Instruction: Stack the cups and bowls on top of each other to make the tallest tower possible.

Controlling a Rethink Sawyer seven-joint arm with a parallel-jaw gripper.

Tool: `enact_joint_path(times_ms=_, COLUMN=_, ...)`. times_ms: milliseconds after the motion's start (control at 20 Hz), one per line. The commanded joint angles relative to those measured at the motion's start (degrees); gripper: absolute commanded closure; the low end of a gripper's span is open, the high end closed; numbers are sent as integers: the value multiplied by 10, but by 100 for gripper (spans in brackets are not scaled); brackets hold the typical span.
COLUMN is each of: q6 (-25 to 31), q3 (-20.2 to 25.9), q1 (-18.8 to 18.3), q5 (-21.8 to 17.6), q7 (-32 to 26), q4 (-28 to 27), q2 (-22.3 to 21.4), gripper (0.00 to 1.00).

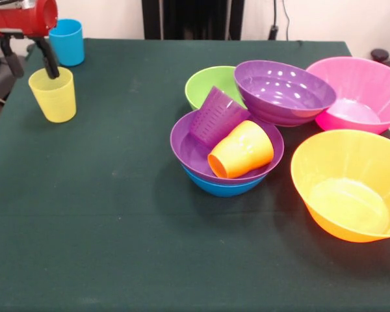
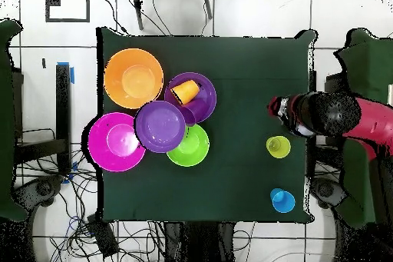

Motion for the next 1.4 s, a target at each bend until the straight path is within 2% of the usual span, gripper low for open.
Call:
enact_joint_path(times_ms=50, q6=-6, q3=6, q1=22, q5=-44, q7=-118, q4=60, q2=-12, gripper=0)
enact_joint_path(times_ms=350, q6=-9, q3=8, q1=21, q5=-35, q7=-100, q4=93, q2=-30, gripper=0)
enact_joint_path(times_ms=700, q6=-70, q3=13, q1=11, q5=-40, q7=-67, q4=168, q2=-63, gripper=0)
enact_joint_path(times_ms=800, q6=-76, q3=12, q1=12, q5=-39, q7=-61, q4=174, q2=-62, gripper=0)
enact_joint_path(times_ms=1050, q6=-49, q3=29, q1=4, q5=-11, q7=-83, q4=175, q2=-61, gripper=0)
enact_joint_path(times_ms=1400, q6=-54, q3=29, q1=6, q5=-19, q7=-79, q4=179, q2=-54, gripper=0)
